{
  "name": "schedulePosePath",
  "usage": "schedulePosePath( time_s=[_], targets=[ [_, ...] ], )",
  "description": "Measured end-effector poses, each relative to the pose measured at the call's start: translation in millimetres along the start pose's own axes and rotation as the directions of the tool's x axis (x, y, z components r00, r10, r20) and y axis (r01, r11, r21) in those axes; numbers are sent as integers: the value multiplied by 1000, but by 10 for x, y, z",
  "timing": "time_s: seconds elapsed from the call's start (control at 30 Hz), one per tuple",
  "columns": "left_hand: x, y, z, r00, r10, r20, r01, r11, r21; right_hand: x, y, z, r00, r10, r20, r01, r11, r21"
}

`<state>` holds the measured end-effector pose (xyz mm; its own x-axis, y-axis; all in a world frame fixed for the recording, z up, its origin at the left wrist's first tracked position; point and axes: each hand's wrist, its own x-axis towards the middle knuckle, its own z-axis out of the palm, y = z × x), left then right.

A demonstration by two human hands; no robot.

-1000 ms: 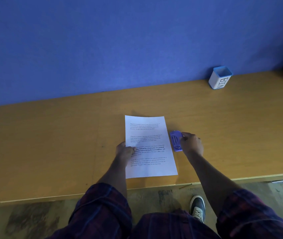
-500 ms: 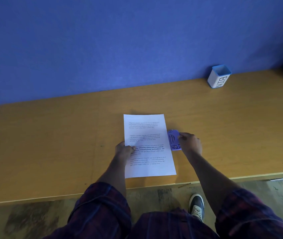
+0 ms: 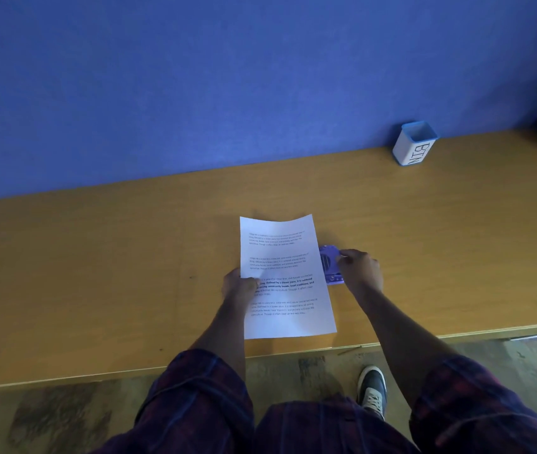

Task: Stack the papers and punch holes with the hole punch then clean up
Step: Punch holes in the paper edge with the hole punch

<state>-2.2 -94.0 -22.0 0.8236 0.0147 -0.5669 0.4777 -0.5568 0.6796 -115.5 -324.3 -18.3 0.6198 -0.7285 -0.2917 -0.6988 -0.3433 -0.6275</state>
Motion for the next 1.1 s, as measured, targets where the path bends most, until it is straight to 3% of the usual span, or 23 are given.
schedulePosePath(
  time_s=[0.37, 1.1],
  targets=[
    [-72, -24, -3, 999, -20, -43, 17, 998, -61, 35, 0, 1, 1000, 13, 5, -13, 1000, -2],
    [11, 8, 45, 988, 42, 145, -22, 990, -136, 43, -21, -2, 1000, 5, 17, -4, 1000, -29]
  ],
)
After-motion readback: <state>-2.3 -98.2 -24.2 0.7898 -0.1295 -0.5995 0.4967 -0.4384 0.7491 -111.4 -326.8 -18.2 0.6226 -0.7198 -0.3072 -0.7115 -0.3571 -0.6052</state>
